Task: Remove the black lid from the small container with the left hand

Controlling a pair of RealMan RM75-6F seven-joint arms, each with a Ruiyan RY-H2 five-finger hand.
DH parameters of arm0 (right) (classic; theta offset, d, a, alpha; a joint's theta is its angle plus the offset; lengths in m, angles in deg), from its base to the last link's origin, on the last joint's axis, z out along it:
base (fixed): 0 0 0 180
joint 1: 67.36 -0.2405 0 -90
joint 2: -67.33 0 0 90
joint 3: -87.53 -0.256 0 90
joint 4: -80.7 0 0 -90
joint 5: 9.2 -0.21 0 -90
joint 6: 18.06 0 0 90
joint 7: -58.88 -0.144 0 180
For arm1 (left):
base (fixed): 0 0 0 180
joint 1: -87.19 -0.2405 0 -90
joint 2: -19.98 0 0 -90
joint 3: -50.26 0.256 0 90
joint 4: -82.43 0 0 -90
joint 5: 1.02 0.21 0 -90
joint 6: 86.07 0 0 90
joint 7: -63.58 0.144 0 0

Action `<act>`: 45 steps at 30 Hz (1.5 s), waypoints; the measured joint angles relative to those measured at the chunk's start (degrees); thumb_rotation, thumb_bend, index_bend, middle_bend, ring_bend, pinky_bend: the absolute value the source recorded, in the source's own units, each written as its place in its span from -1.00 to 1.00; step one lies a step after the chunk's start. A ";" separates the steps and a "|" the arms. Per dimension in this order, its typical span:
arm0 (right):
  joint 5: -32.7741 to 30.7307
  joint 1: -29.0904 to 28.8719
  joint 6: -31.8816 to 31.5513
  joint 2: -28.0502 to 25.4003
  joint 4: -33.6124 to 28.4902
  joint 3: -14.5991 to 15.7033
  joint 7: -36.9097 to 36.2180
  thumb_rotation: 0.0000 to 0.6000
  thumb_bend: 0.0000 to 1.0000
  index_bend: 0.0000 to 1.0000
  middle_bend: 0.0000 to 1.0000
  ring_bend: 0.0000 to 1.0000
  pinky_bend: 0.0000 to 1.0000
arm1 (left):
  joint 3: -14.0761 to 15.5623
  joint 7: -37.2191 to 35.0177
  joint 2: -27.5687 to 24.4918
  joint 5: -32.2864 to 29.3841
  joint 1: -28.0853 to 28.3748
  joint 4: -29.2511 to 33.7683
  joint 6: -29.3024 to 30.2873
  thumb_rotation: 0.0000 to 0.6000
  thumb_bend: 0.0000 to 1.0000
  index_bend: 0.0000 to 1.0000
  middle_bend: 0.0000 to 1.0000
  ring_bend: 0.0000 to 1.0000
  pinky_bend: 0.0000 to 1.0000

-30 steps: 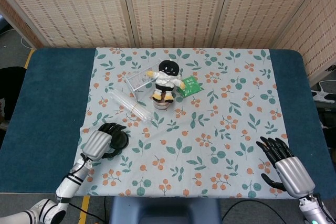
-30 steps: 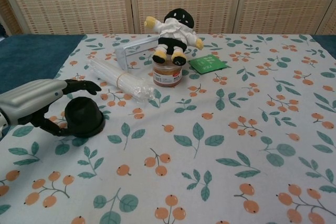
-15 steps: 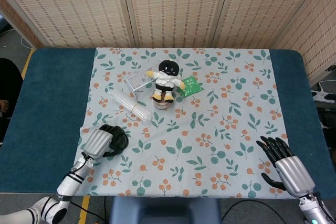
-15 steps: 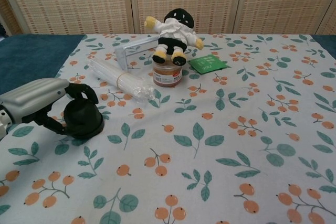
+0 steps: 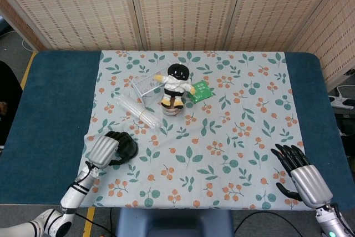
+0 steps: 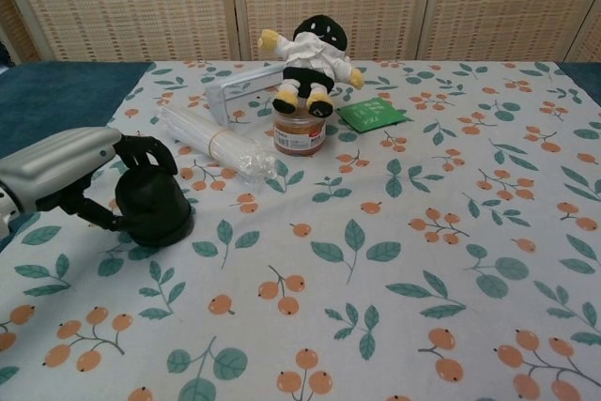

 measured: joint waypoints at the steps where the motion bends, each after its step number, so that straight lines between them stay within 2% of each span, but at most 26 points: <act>1: -0.04 -0.03 0.10 0.04 0.01 -0.01 0.05 1.00 -0.63 -1.00 -1.00 -1.00 -1.00 | -0.26 -0.12 -0.26 0.17 -0.03 0.42 0.78 1.00 -0.23 -0.23 -0.19 -0.06 -0.36; 9: 0.13 -0.15 0.24 0.06 -0.09 0.10 0.08 1.00 -0.63 -1.00 -1.00 -1.00 -1.00 | -3.75 -0.81 -4.61 -1.53 -0.65 3.97 4.66 1.00 -0.23 -0.29 -0.25 -0.12 -0.41; 13: 0.78 -0.05 0.01 0.08 -0.11 0.38 0.13 1.00 -0.63 -1.00 -1.00 -1.00 -1.00 | -2.97 -0.94 -6.34 -3.96 -1.75 3.38 2.80 1.00 -0.23 -0.42 -0.32 -0.16 -0.46; 17: 1.49 -0.26 0.63 0.04 -0.33 0.98 -0.05 1.00 -0.63 -1.00 -1.00 -1.00 -1.00 | -1.87 -1.05 -5.85 -4.50 -2.46 -0.11 1.91 1.00 -0.23 -0.55 -0.34 -0.20 -0.49; 21: 1.16 -0.37 0.87 0.18 -0.18 0.84 0.06 1.00 -0.63 -1.00 -1.00 -1.00 -1.00 | -0.74 -0.72 -4.27 -4.70 -3.40 -5.24 1.92 1.00 -0.24 -0.71 -0.41 -0.39 -0.62; 25: 1.11 -0.47 1.39 0.45 -0.36 0.94 0.82 1.00 -0.63 -1.00 -1.00 -1.00 -1.00 | 0.11 -0.52 -1.54 -4.98 -4.86 -10.43 2.69 1.00 -0.26 -0.76 -0.52 -0.65 -0.81; 30: 1.41 -0.46 1.25 0.40 -0.56 1.11 0.83 1.00 -0.63 -1.00 -1.00 -1.00 -1.00 | 0.87 0.38 -0.22 -4.90 -5.79 -12.07 3.21 1.00 -0.29 -0.91 -0.76 -0.89 -0.87; 33: 1.54 -0.44 1.14 0.39 -0.55 1.16 0.76 1.00 -0.63 -1.00 -1.00 -1.00 -1.00 | 0.81 0.16 -0.37 -5.01 -5.99 -11.15 3.25 1.00 -0.29 -1.00 -0.88 -0.97 -0.89; 39: 1.95 -0.49 0.96 0.37 -0.42 1.31 0.41 1.00 -0.63 -1.00 -1.00 -1.00 -1.00 | 0.34 1.59 -1.31 -5.15 -6.86 -8.85 5.00 1.00 -0.30 -1.00 -1.00 -1.00 -0.90; 42: 1.98 -0.46 0.65 0.41 -0.29 1.20 0.38 1.00 -0.63 -1.00 -1.00 -1.00 -1.00 | 0.73 0.47 -3.13 -4.07 -8.05 -5.02 7.64 1.00 -0.30 -1.00 -1.00 -1.00 -0.89; 45: 1.93 -0.30 0.09 0.60 -0.03 0.94 0.59 1.00 -0.63 -1.00 -1.00 -1.00 -1.00 | 2.48 -0.73 -6.25 -1.05 -10.28 -0.05 12.63 1.00 -0.31 -1.00 -1.00 -1.00 -0.88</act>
